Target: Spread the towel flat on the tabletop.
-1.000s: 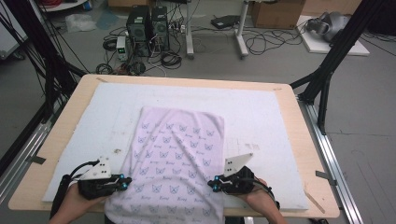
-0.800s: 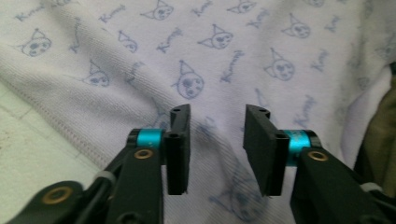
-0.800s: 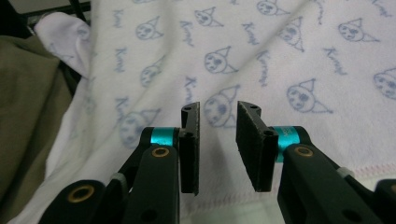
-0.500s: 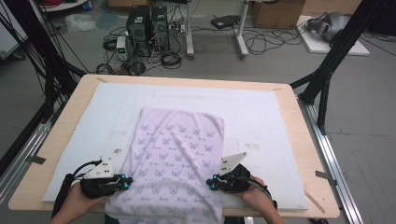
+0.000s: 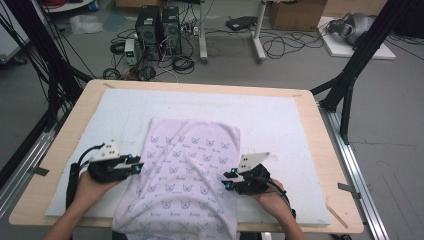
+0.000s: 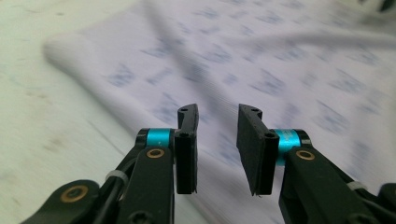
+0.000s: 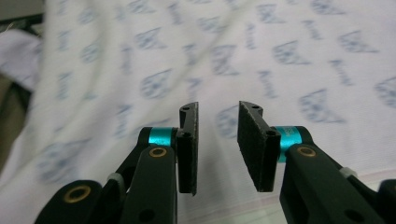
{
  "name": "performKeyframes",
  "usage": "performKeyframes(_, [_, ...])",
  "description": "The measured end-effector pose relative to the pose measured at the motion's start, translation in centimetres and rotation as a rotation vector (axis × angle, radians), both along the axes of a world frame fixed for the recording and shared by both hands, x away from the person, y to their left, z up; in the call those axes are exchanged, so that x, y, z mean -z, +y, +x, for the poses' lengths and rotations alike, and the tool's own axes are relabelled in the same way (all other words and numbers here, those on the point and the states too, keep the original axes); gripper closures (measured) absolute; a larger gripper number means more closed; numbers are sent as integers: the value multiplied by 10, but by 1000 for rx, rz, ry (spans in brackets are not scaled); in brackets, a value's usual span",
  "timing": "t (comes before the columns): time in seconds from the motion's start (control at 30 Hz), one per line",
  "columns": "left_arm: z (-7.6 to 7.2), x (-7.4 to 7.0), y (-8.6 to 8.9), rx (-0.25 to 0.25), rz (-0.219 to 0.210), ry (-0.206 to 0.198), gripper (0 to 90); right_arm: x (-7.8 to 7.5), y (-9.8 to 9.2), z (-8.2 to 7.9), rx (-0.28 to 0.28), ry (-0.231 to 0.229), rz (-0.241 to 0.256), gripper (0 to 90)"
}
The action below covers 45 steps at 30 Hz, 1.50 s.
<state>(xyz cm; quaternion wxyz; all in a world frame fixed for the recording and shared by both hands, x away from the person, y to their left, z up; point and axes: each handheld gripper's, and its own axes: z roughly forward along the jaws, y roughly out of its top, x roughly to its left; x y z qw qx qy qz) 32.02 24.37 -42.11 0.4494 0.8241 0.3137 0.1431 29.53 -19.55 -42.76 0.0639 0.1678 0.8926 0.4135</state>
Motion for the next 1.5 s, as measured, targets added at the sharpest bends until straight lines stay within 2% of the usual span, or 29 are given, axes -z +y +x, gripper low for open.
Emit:
performKeyframes(0.07, [19,4,-3,-47,14,8,672,2,-2,11,32,-5,-2,677])
performKeyframes(0.1, [31,7,-4,-82,8,41,653,3,-3,15,41,3,4,665])
performKeyframes(0.17, [44,12,-7,-153,46,61,574,5,-6,21,69,20,3,654])
performKeyframes(0.2, [50,14,-9,-180,46,83,533,6,-8,24,73,18,9,648])
performKeyframes(0.23, [54,16,-11,-182,45,96,541,6,-9,25,80,22,14,642])
performKeyframes(0.27, [58,19,-14,-199,64,105,574,6,-10,25,85,25,17,641])
performKeyframes(0.3, [61,20,-16,-206,73,105,660,6,-11,25,90,27,22,641])
performKeyframes(0.33, [62,21,-17,-209,73,105,801,6,-12,25,90,26,23,641])
performKeyframes(0.37, [64,21,-19,-222,78,106,847,6,-12,24,91,26,23,641])
performKeyframes(0.43, [64,16,-24,-256,60,77,865,6,-12,24,90,25,17,640])
performKeyframes(0.47, [61,13,-29,-240,27,58,866,6,-11,24,82,23,17,640])
performKeyframes(0.5, [57,9,-37,-198,-4,45,866,6,-11,24,83,21,12,640])
performKeyframes(0.57, [46,3,-61,-14,8,39,839,6,-10,23,79,21,9,638])
performKeyframes(0.6, [41,1,-73,75,35,41,749,6,-10,23,78,20,9,636])
performKeyframes(0.63, [36,0,-81,138,51,23,669,6,-11,23,80,20,11,633])
performKeyframes(0.67, [34,-2,-83,161,34,11,651,6,-11,24,83,18,14,630])
performKeyframes(0.8, [41,-4,-76,90,15,0,659,4,-12,23,86,6,7,630])
performKeyframes(0.9, [46,-1,-75,69,15,-20,671,3,-14,28,89,1,3,630])
performKeyframes(0.97, [50,2,-77,55,32,-32,669,3,-14,34,98,4,4,631])
performKeyframes(1.03, [59,6,-81,-9,88,-24,627,3,-13,38,102,5,-4,630])
performKeyframes(1.1, [67,9,-82,-33,88,4,555,3,-11,44,106,3,-22,627])
performKeyframes(1.13, [70,10,-84,-30,98,14,560,3,-11,46,108,3,-24,625])
performKeyframes(1.17, [73,10,-85,-13,105,15,619,4,-11,48,110,-1,-25,623])
performKeyframes(1.23, [76,11,-87,10,107,6,836,4,-11,53,120,-4,-14,618])
performKeyframes(1.27, [78,11,-86,10,125,17,860,4,-12,55,124,-3,-5,618])
performKeyframes(1.3, [82,9,-84,-18,154,8,871,5,-13,57,126,-5,0,618])
performKeyframes(1.33, [86,4,-73,-82,151,-19,873,5,-15,58,133,0,1,618])
performKeyframes(1.43, [97,-6,-33,-242,84,-31,861,0,-21,64,153,-10,-9,623])
performKeyframes(1.5, [101,-8,-6,-333,50,-8,714,-6,-26,69,174,-26,-4,631])
